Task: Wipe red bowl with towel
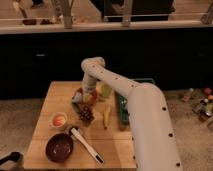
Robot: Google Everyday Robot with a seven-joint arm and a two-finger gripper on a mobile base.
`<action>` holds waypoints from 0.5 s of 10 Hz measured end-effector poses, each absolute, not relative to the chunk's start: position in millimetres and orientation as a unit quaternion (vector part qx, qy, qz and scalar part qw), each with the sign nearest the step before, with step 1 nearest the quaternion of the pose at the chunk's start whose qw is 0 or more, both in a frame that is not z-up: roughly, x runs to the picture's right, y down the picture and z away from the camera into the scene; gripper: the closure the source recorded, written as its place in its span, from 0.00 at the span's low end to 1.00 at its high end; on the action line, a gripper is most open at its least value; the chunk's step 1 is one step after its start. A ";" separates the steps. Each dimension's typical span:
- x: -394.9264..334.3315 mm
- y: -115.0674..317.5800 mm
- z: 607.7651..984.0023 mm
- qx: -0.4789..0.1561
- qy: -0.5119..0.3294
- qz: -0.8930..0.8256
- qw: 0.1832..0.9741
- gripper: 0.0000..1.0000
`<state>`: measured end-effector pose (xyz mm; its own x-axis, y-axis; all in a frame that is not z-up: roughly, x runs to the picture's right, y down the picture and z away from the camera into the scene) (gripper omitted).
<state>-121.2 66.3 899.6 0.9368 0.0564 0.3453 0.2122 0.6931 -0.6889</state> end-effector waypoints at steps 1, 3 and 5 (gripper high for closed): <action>-120.1 63.1 899.9 -0.392 -0.167 -0.045 0.903 1.00; -102.4 55.3 902.5 -0.392 -0.156 -0.037 0.906 1.00; -88.9 51.1 905.0 -0.390 -0.149 -0.024 0.909 1.00</action>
<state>-88.9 51.1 905.0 0.9543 0.0725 0.2899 0.1600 0.6954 -0.7006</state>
